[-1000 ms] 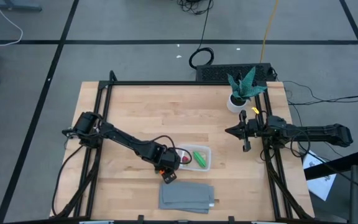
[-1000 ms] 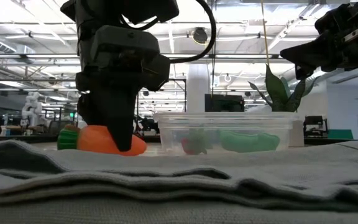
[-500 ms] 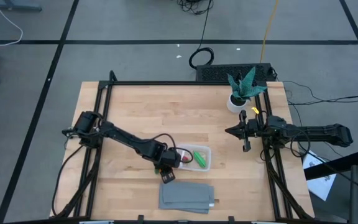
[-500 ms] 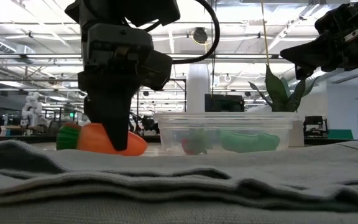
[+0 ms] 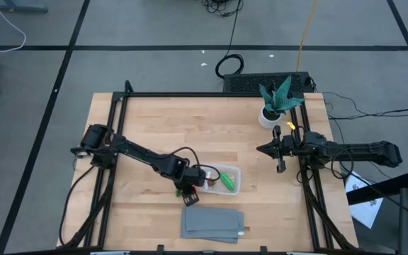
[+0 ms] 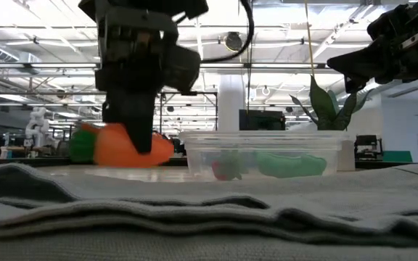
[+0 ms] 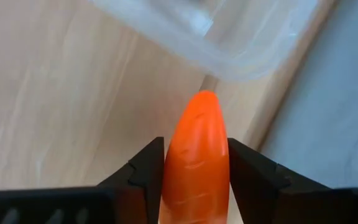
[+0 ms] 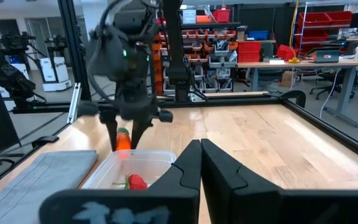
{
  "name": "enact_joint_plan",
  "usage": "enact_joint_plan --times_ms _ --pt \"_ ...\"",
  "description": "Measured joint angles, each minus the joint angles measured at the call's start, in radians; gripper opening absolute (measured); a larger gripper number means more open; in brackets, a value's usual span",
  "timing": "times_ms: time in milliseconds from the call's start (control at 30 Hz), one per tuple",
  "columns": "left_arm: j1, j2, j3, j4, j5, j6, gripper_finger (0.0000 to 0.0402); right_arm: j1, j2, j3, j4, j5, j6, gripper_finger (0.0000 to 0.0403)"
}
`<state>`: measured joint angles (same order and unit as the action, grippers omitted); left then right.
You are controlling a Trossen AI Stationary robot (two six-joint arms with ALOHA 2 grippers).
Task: Pick and placing Produce into tupperware
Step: Put the orange carrot into the transparent bin
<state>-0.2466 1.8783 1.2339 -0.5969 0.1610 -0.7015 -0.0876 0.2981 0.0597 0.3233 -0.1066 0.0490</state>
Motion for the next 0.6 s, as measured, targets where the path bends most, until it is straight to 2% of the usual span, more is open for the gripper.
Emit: enact_joint_plan --times_ms 433,600 --pt "0.009 -0.21 0.0 -0.014 -0.034 0.058 0.0149 0.0 0.005 0.0 0.001 0.0 0.007 0.0" --pt "0.017 -0.286 0.0 -0.014 -0.033 0.127 0.0149 0.0 0.005 0.0 0.002 0.0 0.011 0.0"
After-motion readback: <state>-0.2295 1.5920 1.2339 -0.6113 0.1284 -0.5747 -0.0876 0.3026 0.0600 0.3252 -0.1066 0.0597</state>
